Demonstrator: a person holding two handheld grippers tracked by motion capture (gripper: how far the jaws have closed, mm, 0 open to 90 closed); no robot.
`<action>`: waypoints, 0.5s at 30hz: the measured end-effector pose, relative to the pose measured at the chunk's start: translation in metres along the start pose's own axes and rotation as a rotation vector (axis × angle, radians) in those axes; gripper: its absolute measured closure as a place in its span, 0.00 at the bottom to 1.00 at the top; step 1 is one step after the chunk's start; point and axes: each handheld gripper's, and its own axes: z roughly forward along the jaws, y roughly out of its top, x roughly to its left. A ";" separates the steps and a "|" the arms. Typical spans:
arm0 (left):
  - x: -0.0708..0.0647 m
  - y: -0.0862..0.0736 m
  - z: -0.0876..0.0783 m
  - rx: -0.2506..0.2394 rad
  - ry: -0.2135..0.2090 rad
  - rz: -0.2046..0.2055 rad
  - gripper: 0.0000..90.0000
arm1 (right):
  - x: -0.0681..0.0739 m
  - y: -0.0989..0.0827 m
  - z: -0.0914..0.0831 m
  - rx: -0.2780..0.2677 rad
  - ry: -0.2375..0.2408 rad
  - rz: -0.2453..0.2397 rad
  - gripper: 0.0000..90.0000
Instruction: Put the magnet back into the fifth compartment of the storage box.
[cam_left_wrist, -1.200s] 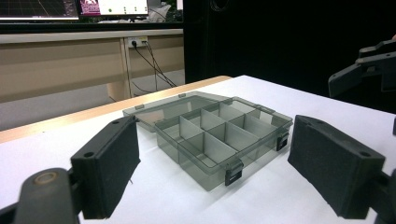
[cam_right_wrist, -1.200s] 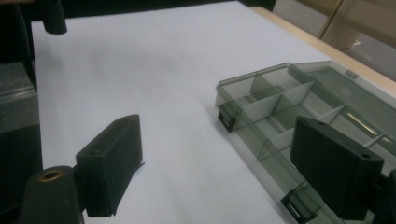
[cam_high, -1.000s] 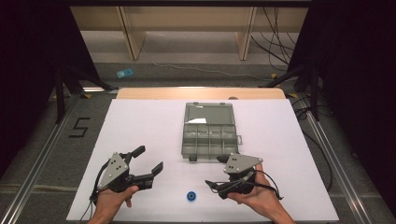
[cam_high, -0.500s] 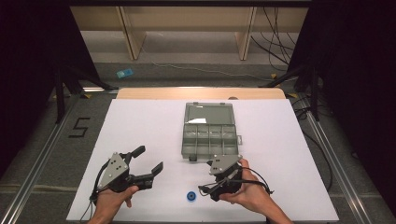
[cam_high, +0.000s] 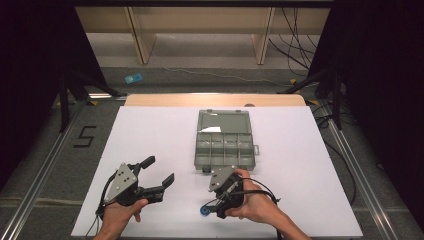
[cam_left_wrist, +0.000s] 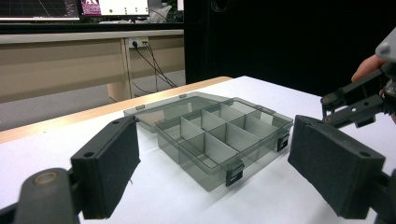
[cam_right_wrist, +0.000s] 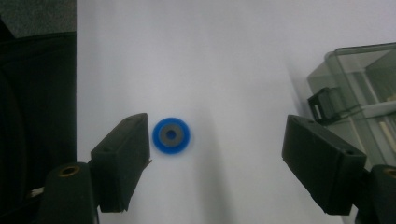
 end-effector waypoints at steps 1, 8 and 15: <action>0.000 0.000 0.000 0.000 0.000 0.001 0.17 | 0.000 0.001 0.002 0.011 0.010 -0.009 0.28; 0.000 0.000 0.000 -0.003 0.000 0.001 0.17 | 0.004 0.007 0.016 0.090 0.066 -0.047 0.32; 0.000 0.000 0.000 -0.001 0.000 0.003 0.17 | 0.007 0.011 0.025 0.138 0.097 -0.068 0.36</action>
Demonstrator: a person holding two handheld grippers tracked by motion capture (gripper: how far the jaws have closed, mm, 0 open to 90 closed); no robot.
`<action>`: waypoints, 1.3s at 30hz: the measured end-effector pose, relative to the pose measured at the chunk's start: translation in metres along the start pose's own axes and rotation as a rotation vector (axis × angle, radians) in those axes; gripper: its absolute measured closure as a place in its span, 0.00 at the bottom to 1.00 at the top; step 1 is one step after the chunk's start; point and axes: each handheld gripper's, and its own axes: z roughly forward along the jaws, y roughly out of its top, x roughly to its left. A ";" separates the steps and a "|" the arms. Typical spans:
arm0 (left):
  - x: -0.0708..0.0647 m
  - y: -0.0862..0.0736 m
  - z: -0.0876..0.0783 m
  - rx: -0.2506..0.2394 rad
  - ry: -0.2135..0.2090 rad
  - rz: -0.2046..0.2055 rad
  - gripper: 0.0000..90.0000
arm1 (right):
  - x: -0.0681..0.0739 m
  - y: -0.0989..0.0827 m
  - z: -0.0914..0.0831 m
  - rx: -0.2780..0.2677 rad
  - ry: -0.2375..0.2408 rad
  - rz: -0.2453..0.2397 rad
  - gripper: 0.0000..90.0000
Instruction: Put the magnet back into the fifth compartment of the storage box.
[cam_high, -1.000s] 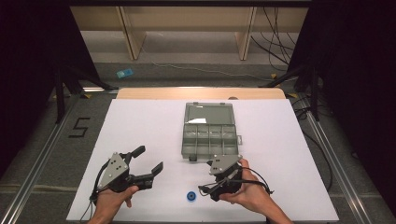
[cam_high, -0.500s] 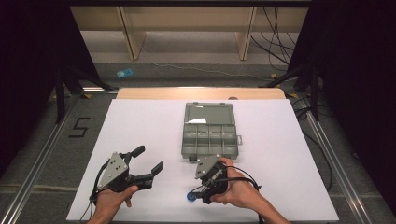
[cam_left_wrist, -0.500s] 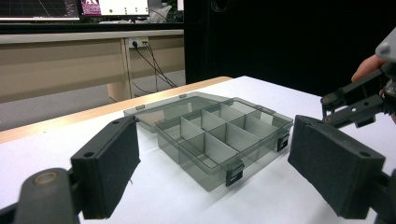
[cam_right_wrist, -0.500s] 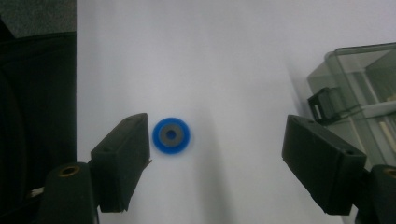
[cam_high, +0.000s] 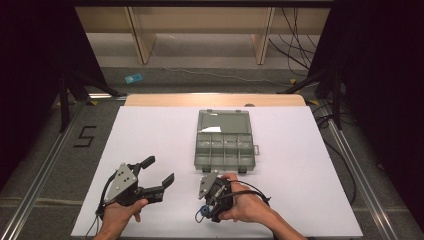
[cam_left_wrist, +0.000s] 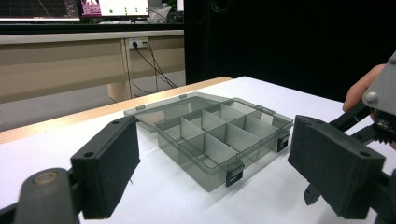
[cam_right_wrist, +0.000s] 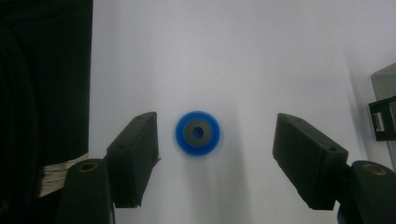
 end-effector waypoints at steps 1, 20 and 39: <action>0.000 0.000 0.000 0.000 0.000 0.000 0.17 | 0.000 0.001 0.000 0.004 -0.004 0.002 0.36; 0.000 0.000 0.000 0.000 0.000 0.000 0.17 | -0.002 0.008 0.012 0.068 0.033 -0.022 0.46; 0.000 0.000 0.000 0.000 -0.002 0.000 0.17 | -0.003 0.012 0.024 0.136 0.069 -0.054 0.58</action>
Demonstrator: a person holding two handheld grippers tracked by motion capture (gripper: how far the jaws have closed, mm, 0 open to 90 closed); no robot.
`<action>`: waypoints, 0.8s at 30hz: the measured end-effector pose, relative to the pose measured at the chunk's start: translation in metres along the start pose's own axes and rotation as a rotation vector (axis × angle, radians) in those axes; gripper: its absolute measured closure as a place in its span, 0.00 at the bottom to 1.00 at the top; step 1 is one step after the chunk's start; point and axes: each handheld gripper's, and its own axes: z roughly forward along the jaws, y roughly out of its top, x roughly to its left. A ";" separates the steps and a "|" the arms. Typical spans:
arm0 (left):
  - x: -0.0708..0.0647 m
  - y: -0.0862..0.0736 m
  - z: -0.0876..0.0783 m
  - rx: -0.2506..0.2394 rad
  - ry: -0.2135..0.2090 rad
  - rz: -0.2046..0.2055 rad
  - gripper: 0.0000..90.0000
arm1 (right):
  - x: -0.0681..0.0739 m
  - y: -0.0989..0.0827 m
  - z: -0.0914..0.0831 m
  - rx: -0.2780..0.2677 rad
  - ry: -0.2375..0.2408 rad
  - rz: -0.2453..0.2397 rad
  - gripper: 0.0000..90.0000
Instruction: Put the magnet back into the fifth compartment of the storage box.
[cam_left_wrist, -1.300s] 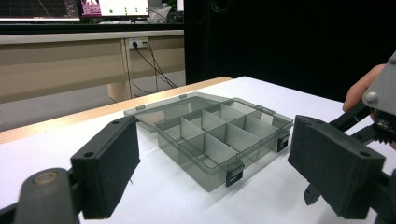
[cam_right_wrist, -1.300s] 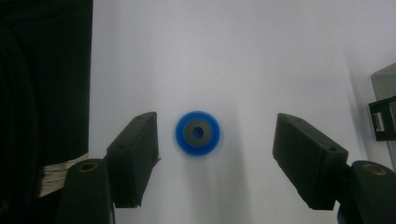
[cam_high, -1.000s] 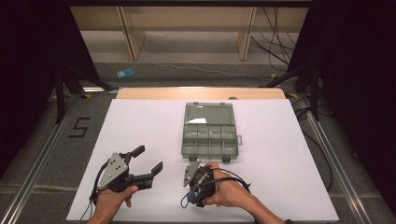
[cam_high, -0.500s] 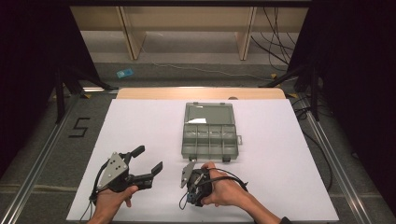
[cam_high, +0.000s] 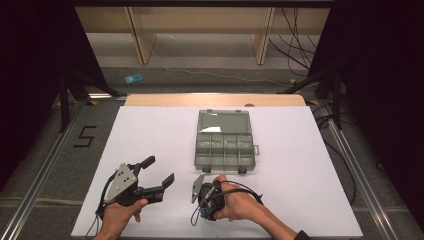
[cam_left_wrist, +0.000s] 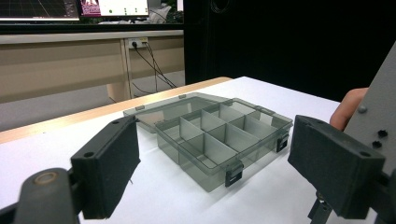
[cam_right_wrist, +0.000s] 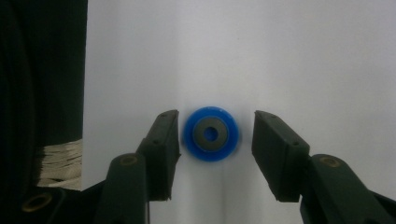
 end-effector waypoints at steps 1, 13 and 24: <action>0.000 0.000 0.000 0.000 0.000 0.000 0.17 | 0.000 0.000 0.000 0.004 0.003 0.006 0.59; 0.000 0.000 0.000 -0.001 0.000 0.001 0.17 | 0.000 0.002 0.004 0.030 0.020 0.007 0.67; 0.000 0.000 0.000 0.000 -0.001 -0.002 0.17 | -0.004 0.001 -0.003 0.002 0.001 0.018 0.69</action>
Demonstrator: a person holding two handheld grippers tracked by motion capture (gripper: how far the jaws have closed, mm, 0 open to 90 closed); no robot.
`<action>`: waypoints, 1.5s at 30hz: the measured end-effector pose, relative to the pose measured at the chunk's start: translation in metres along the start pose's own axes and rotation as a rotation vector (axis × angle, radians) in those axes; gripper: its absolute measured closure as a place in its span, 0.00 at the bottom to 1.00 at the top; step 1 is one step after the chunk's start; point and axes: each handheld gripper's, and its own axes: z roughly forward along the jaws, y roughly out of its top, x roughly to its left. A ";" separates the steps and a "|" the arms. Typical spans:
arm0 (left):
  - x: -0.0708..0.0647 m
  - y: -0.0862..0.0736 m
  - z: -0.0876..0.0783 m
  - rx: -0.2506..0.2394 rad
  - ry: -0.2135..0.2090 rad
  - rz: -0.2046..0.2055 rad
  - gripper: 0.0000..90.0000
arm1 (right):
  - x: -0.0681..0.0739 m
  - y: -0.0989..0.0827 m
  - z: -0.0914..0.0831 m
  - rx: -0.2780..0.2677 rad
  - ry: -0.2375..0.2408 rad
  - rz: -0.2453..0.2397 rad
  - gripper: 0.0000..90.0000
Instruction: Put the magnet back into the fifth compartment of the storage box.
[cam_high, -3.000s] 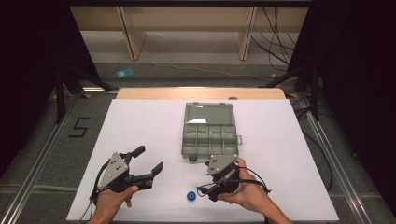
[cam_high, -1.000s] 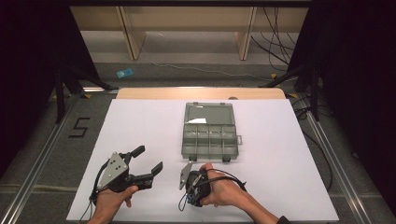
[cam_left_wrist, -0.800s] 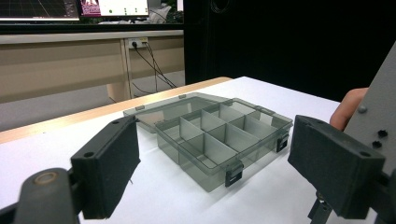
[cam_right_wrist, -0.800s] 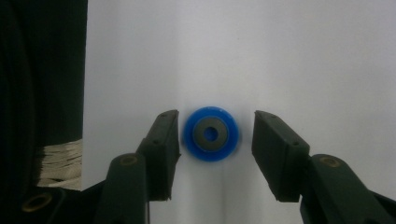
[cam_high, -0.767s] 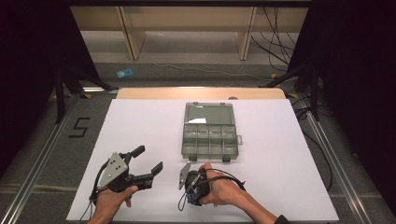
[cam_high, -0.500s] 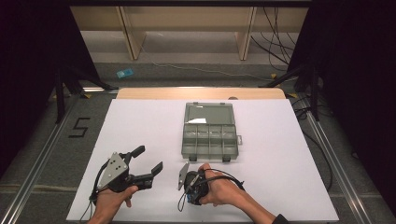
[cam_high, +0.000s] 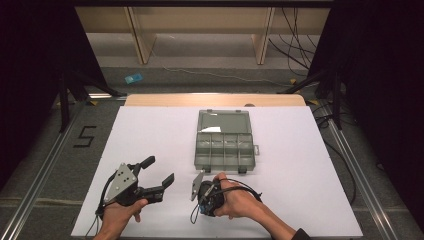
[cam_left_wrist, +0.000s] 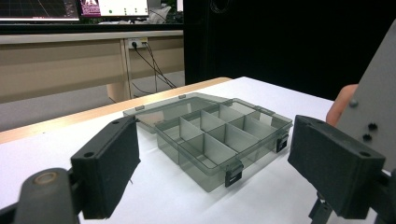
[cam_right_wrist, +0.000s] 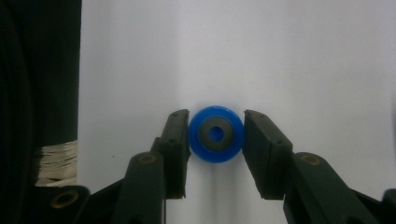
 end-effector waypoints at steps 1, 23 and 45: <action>0.000 0.000 0.000 0.000 0.000 0.000 0.17 | -0.001 0.000 -0.001 -0.002 -0.001 0.002 0.69; 0.000 0.000 0.000 0.000 0.001 0.003 0.17 | -0.016 -0.005 -0.024 -0.072 -0.086 0.021 0.69; 0.000 0.000 0.001 -0.001 0.001 -0.002 0.17 | -0.038 -0.005 -0.042 -0.163 -0.144 0.079 0.69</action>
